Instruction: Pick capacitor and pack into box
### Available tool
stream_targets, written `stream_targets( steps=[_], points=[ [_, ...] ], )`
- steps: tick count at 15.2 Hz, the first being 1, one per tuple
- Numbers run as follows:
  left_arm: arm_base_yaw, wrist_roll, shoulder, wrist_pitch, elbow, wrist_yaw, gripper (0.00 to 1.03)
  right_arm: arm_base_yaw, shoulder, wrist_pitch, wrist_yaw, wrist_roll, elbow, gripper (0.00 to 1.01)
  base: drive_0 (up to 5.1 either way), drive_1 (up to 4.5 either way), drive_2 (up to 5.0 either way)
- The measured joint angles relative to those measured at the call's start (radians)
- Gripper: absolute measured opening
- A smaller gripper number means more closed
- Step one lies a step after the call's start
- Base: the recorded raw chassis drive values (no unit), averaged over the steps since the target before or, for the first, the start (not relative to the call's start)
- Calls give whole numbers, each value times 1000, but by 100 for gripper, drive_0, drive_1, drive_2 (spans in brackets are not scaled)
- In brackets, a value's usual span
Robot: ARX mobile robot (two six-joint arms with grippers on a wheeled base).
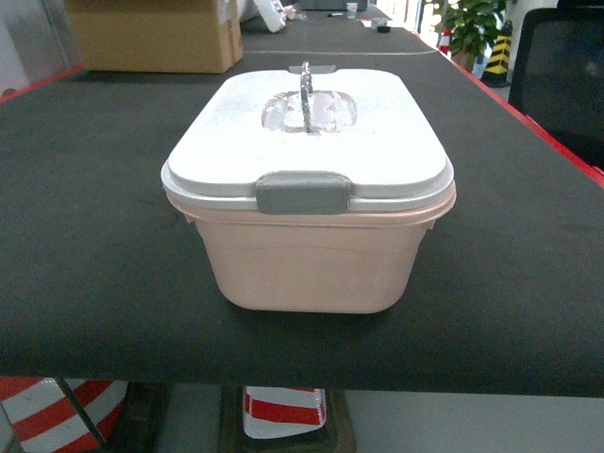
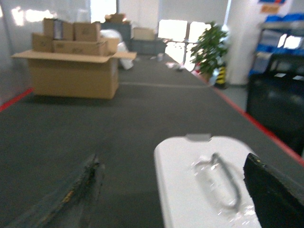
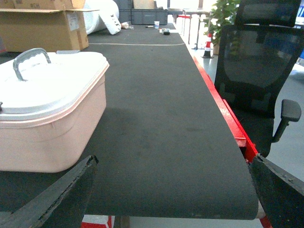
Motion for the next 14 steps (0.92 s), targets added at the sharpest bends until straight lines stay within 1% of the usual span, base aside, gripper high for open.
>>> stream_targets(
  steps=[1,2,3,4,5,7,8,11,12,13,14],
  points=[
    [14,18,-53,-93,-54,-68,75,0,0,-1,1,0,0,98,0,0,0],
    [38,28,-92,-91,-124,-68,66,0,0,-1,1,0,0,98,0,0,0],
    [66,34,-128,-71,-190,-62,55,0,0,-1,0,0,0,98,0,0,0],
    [97,34,-181,-39,-263,-36,39,0,0,0,0,0,0,98,0,0,0],
    [111,34,-216,-27,-308,-18,28,0,0,-1,0,0,0,98,0,0,0],
    [134,35,-263,-17,-376,17,10,0,0,-1,0,0,0,98,0,0,0],
    [143,34,-283,-17,-399,25,3,0,0,-1,0,0,0,98,0,0,0],
    [183,35,-374,-18,-484,56,2,0,0,0,0,0,0,98,0,0,0],
    [229,36,-416,-33,-512,129,2,0,0,-1,0,0,0,98,0,0,0],
    [274,37,-447,-46,-536,142,2,0,0,-1,1,0,0,98,0,0,0],
    [278,37,-484,-61,-556,146,2,0,0,-1,0,0,0,98,0,0,0]
  ],
)
